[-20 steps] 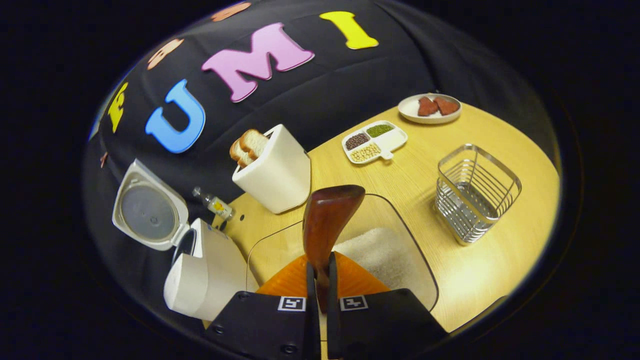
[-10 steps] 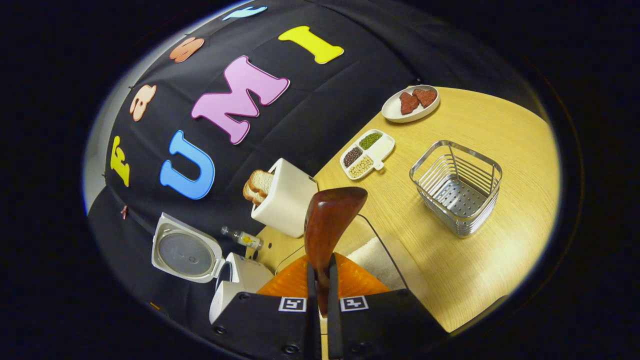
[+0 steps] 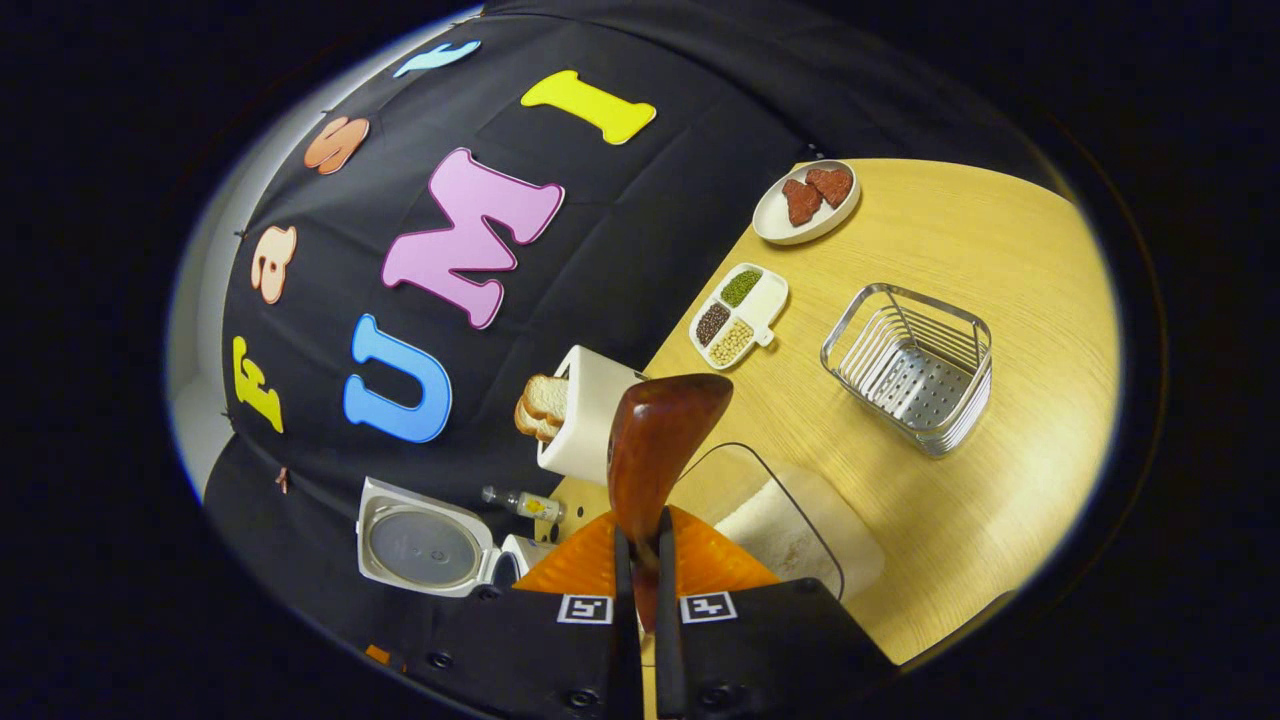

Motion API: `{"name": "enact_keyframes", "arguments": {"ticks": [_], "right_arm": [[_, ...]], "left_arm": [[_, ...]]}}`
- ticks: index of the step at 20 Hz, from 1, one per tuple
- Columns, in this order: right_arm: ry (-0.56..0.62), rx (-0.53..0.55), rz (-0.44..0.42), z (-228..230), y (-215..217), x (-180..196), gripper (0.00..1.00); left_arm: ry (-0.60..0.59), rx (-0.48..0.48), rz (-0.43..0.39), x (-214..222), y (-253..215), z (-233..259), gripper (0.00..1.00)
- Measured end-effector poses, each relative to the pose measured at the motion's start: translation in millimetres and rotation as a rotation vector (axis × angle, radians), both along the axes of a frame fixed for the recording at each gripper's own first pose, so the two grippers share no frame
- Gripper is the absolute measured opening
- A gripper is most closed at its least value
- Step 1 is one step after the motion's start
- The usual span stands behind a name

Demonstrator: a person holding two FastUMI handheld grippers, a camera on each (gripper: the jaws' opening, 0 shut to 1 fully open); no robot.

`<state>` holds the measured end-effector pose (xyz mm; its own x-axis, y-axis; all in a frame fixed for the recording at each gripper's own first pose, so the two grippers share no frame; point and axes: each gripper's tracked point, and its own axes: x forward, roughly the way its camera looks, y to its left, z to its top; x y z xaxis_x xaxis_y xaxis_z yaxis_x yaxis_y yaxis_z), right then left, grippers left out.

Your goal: Close the left gripper, press the button to open the rice cooker; take a wooden spoon from the chopstick holder with the right hand, scoop a spoonful of rice and pour it into the rice cooker, then put the wooden spoon back into the chopstick holder.

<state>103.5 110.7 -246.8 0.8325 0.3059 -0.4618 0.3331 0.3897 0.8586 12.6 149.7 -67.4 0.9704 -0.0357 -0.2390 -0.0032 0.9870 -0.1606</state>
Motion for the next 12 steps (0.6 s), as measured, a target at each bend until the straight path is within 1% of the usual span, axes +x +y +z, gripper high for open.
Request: {"name": "enact_keyframes", "arguments": {"ticks": [2,5,9,12], "right_arm": [[-0.01,0.056,-0.005,17.2,1.5,2.0,0.1],[-0.039,0.112,0.0,49.1,18.8,12.2,0.1],[-0.069,0.16,0.048,97.5,63.2,26.8,0.1],[-0.114,0.176,0.085,130.0,107.2,43.2,0.1]], "left_arm": [[0.001,-0.008,-0.002,-1.1,2.0,-0.9,0.94],[-0.001,-0.016,-0.001,-1.5,7.2,-3.0,0.94],[-0.002,-0.032,0.004,-2.3,17.3,-5.4,0.94],[-0.005,-0.038,0.011,-4.1,25.8,-4.1,0.94]]}}
